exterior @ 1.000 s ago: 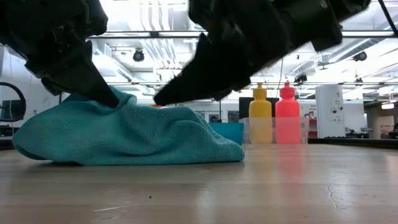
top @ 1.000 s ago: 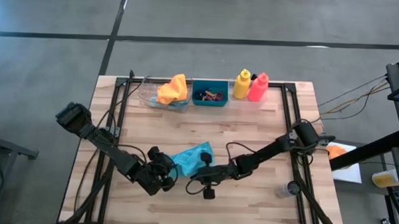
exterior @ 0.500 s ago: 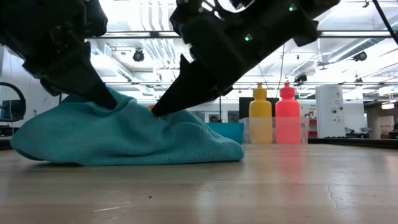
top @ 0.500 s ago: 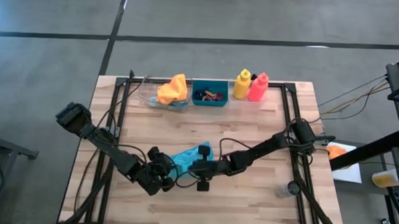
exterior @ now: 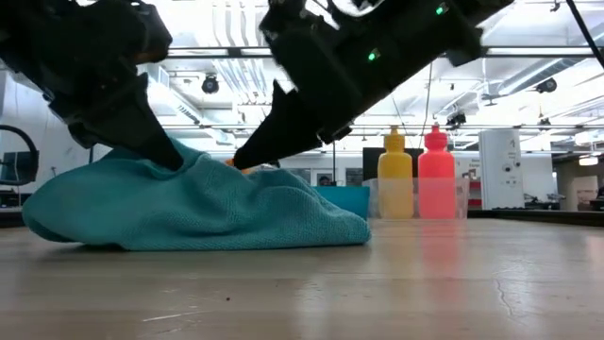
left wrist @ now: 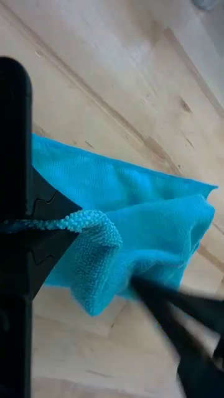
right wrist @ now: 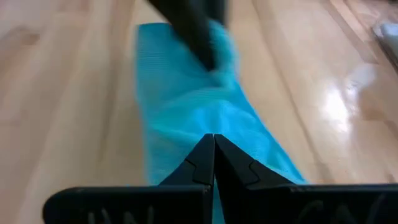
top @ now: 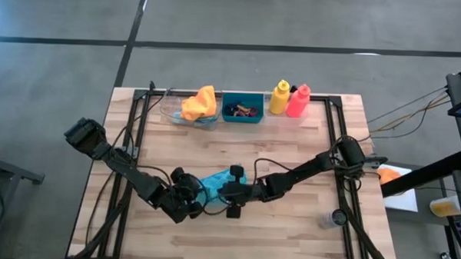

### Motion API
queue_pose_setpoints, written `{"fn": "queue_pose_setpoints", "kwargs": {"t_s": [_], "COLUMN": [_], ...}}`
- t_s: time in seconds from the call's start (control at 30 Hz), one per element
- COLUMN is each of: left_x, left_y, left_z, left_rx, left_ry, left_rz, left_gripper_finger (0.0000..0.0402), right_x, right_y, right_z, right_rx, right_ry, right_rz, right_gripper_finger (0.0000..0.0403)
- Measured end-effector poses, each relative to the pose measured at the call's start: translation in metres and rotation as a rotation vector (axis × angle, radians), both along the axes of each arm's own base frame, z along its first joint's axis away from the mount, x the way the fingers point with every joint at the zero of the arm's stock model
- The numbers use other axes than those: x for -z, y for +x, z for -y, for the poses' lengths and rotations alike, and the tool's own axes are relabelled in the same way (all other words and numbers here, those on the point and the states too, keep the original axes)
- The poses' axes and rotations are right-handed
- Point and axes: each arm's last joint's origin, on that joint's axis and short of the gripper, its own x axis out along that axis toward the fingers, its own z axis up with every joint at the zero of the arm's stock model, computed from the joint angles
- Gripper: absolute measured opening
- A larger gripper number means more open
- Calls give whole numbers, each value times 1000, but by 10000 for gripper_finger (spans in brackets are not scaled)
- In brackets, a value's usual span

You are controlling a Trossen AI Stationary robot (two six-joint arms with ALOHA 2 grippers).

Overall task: Pick & Place Sports Items
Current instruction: Fold the blue towel

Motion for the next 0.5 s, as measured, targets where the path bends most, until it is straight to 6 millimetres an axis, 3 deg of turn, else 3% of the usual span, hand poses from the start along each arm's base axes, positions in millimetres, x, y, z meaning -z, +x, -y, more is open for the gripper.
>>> {"fn": "queue_pose_setpoints", "kwargs": {"t_s": [0.3, 0.5], "left_x": [3, 4], "left_y": [2, 2], "left_z": [-11, -14], "left_rx": [-45, -63], "left_ry": [-22, -42], "left_rz": [-50, -67], "left_gripper_finger": [3, 3], "right_x": [-5, -4], "right_y": [-11, -14], "right_z": [-29, -35], "right_rx": [-38, -48], "right_ry": [-49, -62], "right_rz": [21, 14], "right_gripper_finger": [8, 8]}}
